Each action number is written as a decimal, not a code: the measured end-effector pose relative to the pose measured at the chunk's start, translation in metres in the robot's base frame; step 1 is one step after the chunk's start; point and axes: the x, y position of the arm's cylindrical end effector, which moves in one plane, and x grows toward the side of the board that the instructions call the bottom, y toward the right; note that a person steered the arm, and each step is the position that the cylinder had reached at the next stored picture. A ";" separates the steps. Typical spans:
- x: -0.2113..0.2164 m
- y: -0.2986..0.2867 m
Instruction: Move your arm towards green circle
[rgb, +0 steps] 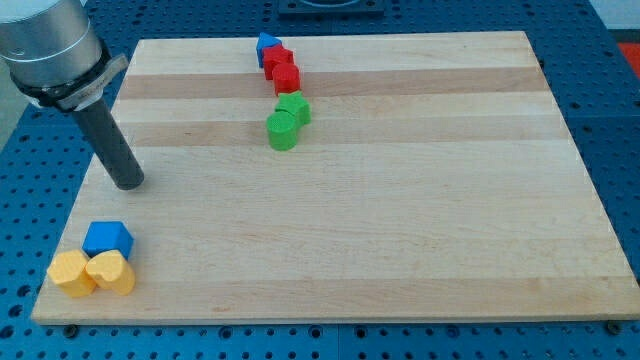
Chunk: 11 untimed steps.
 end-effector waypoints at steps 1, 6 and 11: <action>0.000 0.000; -0.027 0.083; -0.068 0.155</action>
